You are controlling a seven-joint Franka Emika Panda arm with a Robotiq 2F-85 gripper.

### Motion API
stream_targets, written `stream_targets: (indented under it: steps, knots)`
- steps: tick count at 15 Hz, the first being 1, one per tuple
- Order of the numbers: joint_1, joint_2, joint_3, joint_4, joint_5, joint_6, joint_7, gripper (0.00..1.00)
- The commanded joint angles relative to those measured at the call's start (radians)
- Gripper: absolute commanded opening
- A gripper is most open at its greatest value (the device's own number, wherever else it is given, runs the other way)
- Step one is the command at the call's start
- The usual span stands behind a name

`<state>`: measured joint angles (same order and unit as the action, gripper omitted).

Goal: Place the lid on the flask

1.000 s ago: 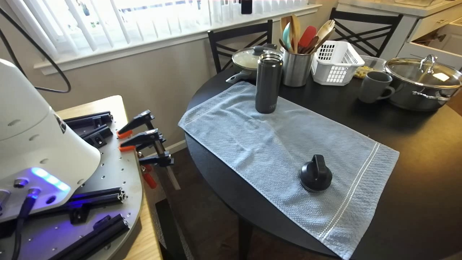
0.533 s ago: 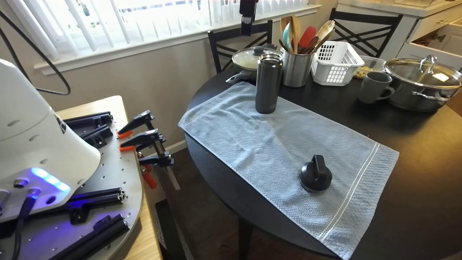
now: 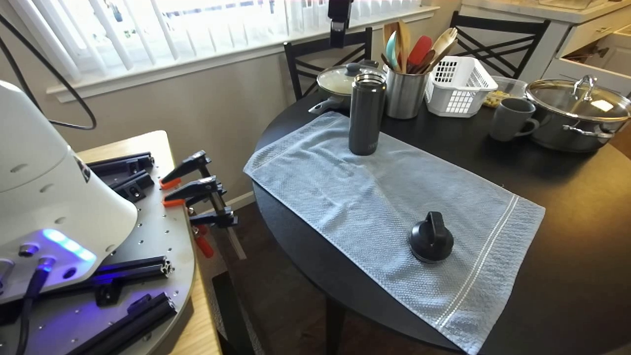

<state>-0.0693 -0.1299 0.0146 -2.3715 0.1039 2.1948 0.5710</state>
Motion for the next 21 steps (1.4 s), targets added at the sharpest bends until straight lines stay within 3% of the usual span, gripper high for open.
stream_targets:
  steps: [1, 5, 8, 11, 12, 13, 15, 18, 21]
  knots:
    - [-0.025, 0.059, -0.024, -0.019, -0.09, 0.118, 0.013, 1.0]
    - [-0.049, 0.204, -0.091, -0.023, -0.154, 0.44, -0.134, 1.0]
    - [-0.05, 0.363, -0.084, -0.004, 0.012, 0.688, -0.39, 1.0]
    - [-0.256, 0.493, 0.174, 0.066, 0.168, 0.814, -0.619, 1.0]
    - [-0.319, 0.548, 0.228, 0.112, 0.2, 0.809, -0.691, 1.0]
    - [-0.342, 0.587, 0.24, 0.147, 0.206, 0.793, -0.72, 1.0]
    - [-0.234, 0.611, 0.081, 0.205, 0.128, 0.735, -0.614, 1.0]
    - [-0.148, 0.626, -0.061, 0.279, 0.055, 0.642, -0.555, 1.0]
    - [-0.098, 0.635, -0.13, 0.345, -0.028, 0.569, -0.555, 1.0]
